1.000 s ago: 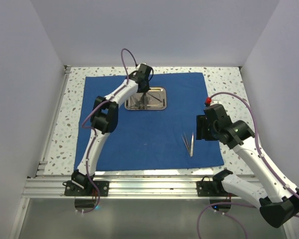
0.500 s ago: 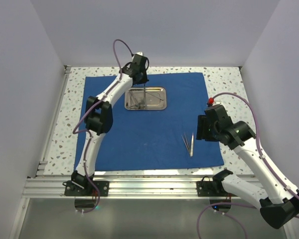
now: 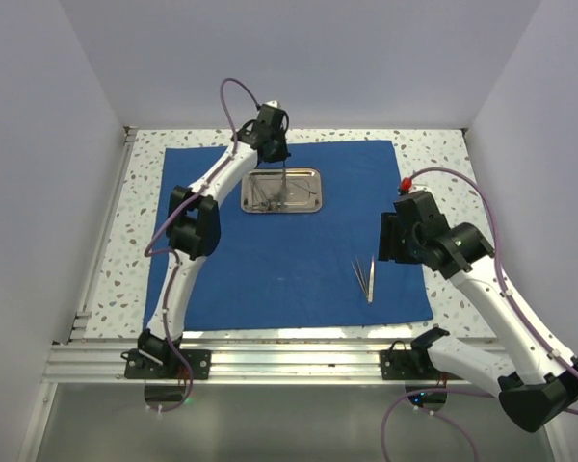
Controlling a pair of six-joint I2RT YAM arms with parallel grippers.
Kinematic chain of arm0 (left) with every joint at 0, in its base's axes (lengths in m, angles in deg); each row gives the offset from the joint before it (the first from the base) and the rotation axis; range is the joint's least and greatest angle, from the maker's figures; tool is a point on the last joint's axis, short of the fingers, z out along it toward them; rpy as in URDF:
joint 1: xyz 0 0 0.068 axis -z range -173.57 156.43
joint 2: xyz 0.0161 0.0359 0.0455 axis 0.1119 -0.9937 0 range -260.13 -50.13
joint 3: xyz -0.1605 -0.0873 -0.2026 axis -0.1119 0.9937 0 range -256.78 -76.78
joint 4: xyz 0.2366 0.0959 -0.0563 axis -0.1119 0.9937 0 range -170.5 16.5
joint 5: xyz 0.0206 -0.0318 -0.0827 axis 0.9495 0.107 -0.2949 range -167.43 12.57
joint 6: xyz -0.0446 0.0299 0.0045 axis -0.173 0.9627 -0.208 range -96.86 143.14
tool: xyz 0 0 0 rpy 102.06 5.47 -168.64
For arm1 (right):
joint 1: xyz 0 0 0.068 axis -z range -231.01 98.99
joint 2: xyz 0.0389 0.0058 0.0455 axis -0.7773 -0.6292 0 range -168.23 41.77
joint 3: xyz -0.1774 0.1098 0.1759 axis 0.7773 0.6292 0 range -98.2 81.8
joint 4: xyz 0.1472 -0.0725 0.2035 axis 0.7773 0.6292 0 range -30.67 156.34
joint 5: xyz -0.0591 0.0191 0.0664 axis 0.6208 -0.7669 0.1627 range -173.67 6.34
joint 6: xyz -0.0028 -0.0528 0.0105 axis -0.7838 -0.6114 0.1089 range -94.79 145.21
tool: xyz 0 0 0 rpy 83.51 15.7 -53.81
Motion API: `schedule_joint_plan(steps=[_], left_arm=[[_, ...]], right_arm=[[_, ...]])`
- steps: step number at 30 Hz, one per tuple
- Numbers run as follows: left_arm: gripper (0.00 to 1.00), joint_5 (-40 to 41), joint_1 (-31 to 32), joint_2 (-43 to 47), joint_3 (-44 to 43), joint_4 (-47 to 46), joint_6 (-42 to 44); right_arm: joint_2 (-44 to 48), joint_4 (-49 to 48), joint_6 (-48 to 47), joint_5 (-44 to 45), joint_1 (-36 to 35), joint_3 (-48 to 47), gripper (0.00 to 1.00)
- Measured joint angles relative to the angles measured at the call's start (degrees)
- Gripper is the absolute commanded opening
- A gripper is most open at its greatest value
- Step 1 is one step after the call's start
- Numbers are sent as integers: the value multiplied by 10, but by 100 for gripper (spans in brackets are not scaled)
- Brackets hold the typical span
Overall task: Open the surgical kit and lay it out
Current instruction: Place the medical item in the surgical kit.
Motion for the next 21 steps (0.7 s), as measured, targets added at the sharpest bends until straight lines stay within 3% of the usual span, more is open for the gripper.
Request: schedule_joint_plan(steps=[5,11,18,21], left_arm=[[0,-3,3,15,46,-5,-26],[0,29,31,130,223,7,-46],[0,87,161,337,457,-2,-105],[0,101,219,374,510,0,-150]], right_arm=[[7,0,-19,-4,0,-22,63],[64,4,-25,-15,0,-17,63],[94,3,-29,-42,0,14,63],[95,3,-31,-52,-2,25,63]])
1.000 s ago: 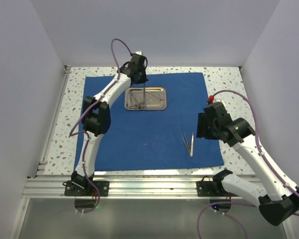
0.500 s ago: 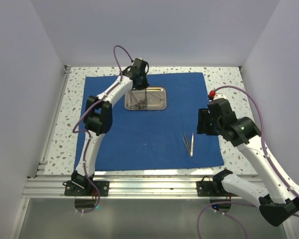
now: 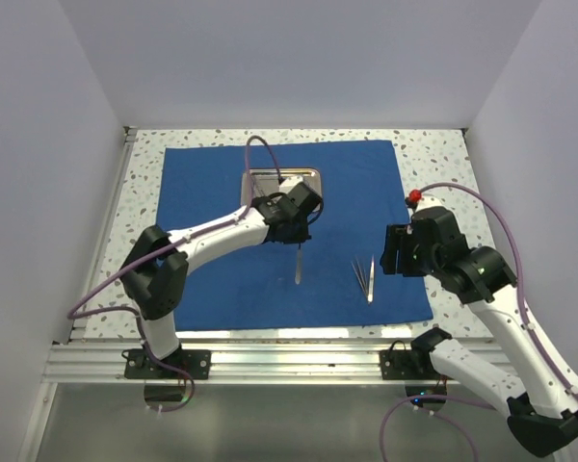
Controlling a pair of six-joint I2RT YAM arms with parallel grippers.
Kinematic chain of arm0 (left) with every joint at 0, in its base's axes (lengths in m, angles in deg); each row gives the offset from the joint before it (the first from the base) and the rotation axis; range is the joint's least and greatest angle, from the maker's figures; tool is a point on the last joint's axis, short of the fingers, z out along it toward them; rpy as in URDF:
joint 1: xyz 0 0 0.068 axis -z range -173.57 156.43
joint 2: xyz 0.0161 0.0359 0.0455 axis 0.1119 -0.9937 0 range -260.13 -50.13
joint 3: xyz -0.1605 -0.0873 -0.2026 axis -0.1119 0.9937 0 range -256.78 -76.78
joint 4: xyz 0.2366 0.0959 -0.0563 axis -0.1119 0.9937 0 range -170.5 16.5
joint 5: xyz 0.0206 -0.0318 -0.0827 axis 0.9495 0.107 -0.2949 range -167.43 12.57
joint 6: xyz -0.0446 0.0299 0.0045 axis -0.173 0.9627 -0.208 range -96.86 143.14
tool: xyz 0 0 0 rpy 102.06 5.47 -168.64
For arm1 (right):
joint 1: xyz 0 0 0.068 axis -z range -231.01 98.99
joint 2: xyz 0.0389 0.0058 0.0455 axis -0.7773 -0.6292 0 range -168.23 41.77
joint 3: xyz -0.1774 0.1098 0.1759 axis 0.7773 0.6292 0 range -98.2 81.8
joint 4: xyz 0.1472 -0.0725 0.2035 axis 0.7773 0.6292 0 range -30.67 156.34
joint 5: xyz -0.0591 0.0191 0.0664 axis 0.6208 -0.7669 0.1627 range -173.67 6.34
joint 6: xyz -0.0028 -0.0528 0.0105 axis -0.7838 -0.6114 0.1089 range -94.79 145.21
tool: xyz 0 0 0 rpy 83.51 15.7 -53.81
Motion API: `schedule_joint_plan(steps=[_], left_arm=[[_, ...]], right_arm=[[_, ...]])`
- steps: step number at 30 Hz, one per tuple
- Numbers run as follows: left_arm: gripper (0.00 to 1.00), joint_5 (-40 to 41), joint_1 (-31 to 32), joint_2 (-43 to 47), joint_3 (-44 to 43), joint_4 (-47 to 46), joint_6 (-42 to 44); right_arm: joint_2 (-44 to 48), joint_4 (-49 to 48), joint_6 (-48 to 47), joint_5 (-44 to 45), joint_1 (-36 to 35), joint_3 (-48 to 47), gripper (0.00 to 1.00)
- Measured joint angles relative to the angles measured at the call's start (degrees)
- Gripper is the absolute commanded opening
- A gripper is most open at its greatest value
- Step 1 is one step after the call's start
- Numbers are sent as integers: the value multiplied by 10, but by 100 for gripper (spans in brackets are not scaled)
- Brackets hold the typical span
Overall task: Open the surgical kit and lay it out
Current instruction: Place the medical item in the surgical kit.
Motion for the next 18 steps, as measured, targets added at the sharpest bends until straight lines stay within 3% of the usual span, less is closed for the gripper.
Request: schedule_joint_plan(steps=[7,11,14,18], left_arm=[[1,51,50,-39,11,30,-71],[37,69,68,-59,10,49,-100],[55,81,76,-64,9,61,-117],[59,112,75,-67,-34,100,-118]], right_arm=[[19,2,-2,-4,-28,2,65],[32,7,-5,8,-46,2,70],[40,9,-8,19,-57,2,71],[46,14,-14,37,-68,2,72]])
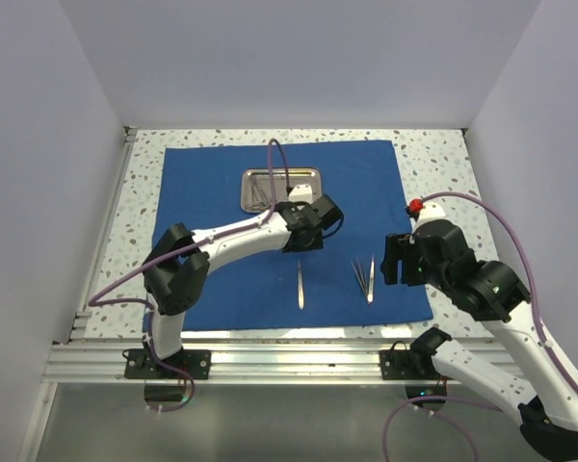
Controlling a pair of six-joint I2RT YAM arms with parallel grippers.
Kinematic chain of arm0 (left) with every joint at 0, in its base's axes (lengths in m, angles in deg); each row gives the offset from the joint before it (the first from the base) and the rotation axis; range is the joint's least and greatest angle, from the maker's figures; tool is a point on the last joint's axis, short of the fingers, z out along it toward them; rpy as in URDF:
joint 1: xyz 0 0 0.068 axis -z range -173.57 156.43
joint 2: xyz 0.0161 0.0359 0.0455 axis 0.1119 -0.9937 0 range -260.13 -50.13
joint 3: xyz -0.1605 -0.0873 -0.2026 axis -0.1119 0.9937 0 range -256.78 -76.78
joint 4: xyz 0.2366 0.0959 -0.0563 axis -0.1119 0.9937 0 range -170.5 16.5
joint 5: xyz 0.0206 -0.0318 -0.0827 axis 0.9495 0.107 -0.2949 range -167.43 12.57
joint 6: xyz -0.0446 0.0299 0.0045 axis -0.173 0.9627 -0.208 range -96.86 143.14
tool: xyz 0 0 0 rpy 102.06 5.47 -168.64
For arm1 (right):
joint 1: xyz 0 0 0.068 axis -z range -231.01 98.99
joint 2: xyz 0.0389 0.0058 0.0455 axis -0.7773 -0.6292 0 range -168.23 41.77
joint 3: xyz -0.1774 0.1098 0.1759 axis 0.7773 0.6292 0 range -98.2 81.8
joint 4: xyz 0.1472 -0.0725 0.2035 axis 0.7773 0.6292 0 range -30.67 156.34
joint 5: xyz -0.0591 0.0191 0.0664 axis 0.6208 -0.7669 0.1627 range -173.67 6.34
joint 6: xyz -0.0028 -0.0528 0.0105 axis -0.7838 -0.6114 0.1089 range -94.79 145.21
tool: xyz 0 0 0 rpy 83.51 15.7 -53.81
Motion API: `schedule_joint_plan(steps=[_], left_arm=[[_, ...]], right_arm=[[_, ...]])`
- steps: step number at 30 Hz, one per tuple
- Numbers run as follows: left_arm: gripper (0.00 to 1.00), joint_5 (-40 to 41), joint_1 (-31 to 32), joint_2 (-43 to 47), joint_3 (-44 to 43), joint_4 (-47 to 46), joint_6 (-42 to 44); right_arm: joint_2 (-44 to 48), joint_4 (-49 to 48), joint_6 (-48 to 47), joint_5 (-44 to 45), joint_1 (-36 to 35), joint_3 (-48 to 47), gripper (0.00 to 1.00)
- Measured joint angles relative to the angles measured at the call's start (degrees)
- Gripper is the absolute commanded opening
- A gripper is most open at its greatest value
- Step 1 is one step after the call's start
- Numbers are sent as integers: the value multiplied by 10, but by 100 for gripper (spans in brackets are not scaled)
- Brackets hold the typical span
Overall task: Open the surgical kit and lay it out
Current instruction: Place the medical item in the surgical kit, then pick up the medical item from the container.
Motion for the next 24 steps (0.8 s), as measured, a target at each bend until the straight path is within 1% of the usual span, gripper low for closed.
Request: schedule_joint_plan(steps=[3,5,10,13,17,24], left_arm=[[53,21,-12,-11,-69,8,26],[50,26,-31,-30,-134,4,57],[49,23,-108,-108,-276,-8,132],[48,11,-161,-178,-352,-14,176],[47,-14,-210,-252,-410,-22,219],[47,-68,-257,-325,-442,-57,278]], right_arm=[[1,4,-2,7,-2,0,72],[-1,6,-2,11,-2,0,72],[-18,13,2,24,-2,-5,72],[-37,22,8,38,-2,-15,72],[-65,35,12,66,-2,-39,72],[-94,42,27,102,-2,-54,71]])
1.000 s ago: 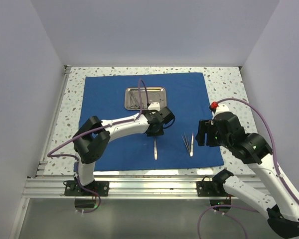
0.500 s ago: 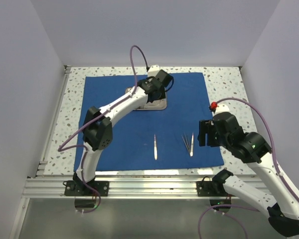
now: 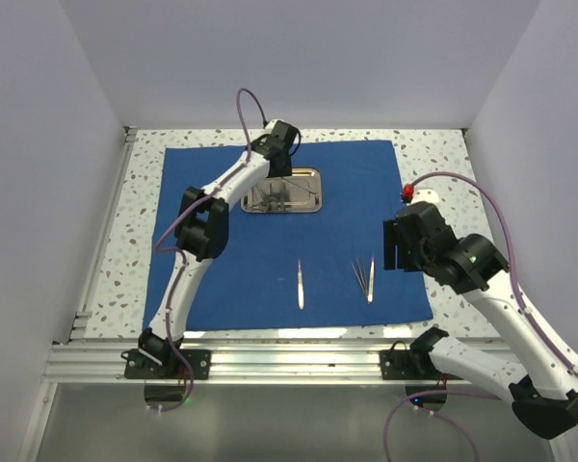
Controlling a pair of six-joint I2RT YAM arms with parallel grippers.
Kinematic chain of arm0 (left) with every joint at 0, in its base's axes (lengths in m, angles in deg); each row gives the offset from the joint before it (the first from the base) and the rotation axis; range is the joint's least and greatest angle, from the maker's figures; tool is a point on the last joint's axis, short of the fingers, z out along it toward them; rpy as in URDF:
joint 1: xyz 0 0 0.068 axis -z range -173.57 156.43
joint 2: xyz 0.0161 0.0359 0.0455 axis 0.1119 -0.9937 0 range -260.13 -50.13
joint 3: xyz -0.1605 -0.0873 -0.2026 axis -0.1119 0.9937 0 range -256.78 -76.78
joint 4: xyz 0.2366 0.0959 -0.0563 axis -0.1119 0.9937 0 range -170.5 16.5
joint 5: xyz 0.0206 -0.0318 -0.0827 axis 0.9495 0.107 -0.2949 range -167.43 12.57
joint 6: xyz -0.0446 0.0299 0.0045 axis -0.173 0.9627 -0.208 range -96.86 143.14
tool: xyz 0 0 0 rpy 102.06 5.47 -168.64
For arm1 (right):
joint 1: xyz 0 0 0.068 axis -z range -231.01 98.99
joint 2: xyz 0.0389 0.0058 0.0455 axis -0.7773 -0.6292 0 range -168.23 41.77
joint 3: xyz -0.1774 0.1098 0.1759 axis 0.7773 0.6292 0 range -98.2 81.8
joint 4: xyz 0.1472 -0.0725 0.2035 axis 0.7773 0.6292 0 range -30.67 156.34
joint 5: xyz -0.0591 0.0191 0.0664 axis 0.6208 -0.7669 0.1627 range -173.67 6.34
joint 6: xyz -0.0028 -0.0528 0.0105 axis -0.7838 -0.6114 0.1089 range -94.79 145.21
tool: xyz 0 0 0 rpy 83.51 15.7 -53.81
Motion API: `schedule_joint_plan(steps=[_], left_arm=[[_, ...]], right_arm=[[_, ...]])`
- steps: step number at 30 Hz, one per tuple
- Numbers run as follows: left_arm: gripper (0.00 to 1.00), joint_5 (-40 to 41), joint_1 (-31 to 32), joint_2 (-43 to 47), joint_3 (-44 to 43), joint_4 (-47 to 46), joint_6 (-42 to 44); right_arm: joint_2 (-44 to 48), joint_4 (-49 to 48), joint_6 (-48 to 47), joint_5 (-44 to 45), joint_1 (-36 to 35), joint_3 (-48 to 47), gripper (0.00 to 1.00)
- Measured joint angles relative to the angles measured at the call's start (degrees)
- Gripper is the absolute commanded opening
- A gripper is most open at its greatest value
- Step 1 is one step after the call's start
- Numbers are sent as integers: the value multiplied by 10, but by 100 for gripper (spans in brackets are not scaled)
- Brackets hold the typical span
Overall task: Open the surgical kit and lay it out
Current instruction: Pick up the medical item from the container.
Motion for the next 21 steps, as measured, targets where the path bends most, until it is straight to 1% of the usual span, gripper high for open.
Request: schedule_joint_plan(steps=[7,11,14,15,17,18,21], left_arm=[[47,-32,-9,-40,-31,-40,42],[43,-39,-9,-49,-33,-48,58],[37,-39,-10,-52,-33,-49,66],[33,-39,-10,-52,-33,-49,69],[28,-39,-12,-52,-32,-49,73],[24,-39,-13,-52,-31,-49,74],[17,-39,-15,-52,-29,-51,76]], right_arm=[[-35,0,16,12,0,-2,70],[-52,-1,25,17,0,-7,70],[-60,-4,30,22,0,-8,70],[-64,-5,31,22,0,-8,70],[-68,-8,35,22,0,-9,70],[-70,-9,35,22,0,-9,70],[-71,-11,38,22,0,-9,70]])
